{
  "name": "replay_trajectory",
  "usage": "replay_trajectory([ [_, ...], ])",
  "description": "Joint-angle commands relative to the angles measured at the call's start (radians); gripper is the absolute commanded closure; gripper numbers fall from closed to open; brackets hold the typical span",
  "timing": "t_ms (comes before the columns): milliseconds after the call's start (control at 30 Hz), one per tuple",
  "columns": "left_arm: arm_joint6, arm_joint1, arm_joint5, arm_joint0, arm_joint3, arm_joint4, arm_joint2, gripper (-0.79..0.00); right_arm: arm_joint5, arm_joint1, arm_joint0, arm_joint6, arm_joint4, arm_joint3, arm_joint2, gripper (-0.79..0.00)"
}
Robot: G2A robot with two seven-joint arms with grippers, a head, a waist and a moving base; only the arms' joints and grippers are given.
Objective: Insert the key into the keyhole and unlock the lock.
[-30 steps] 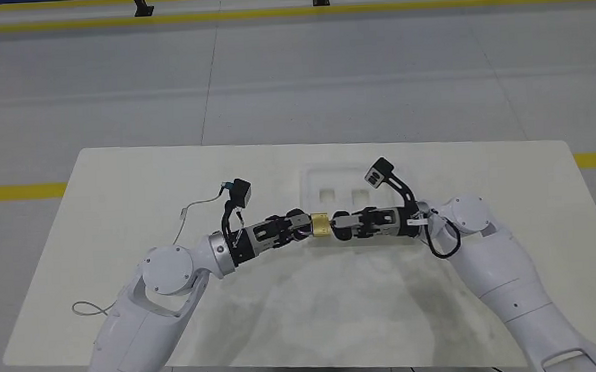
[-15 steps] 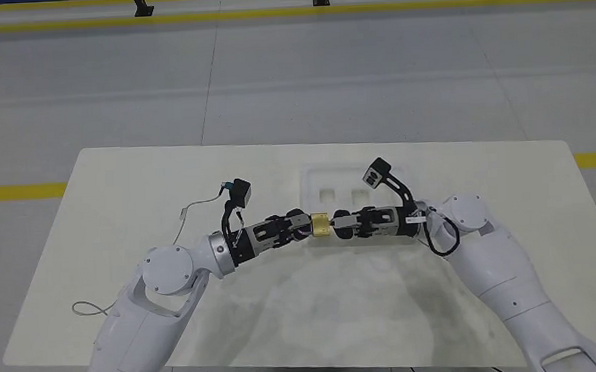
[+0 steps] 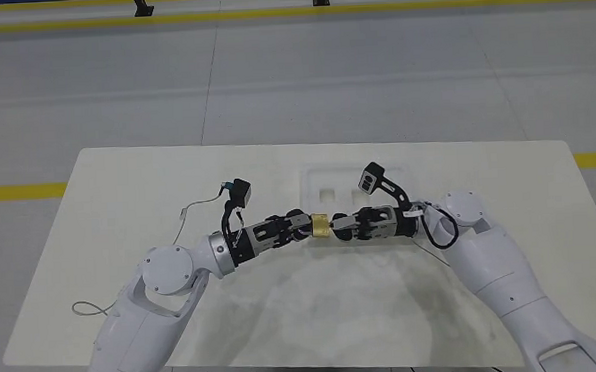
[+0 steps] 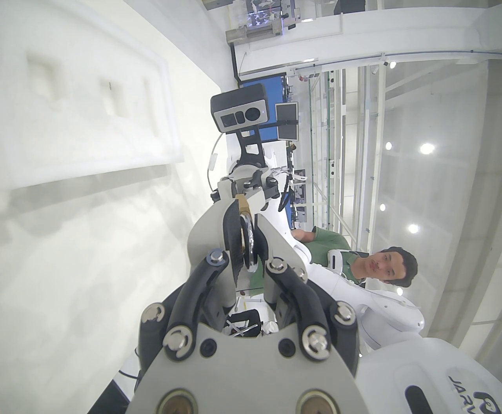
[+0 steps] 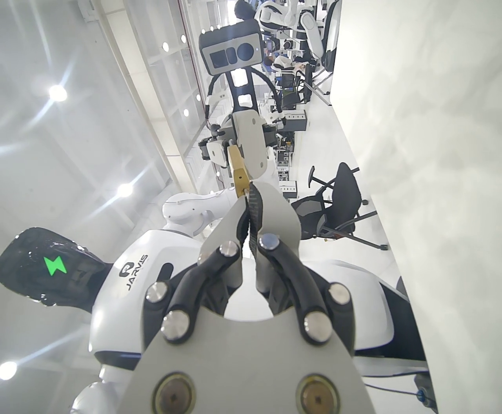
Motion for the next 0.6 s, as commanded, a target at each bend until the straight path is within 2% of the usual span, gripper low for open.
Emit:
replay_trajectory([
  [0, 0.0, 0.0, 0.0, 0.0, 0.0, 0.0, 0.0, 0.0, 0.006, 0.0, -0.001, -0.007, 0.005, 0.003, 0.001, 0.0],
  [567, 0.0, 0.0, 0.0, 0.0, 0.0, 0.0, 0.0, 0.0, 0.013, -0.001, -0.009, -0.025, 0.008, -0.005, -0.002, 0.0],
])
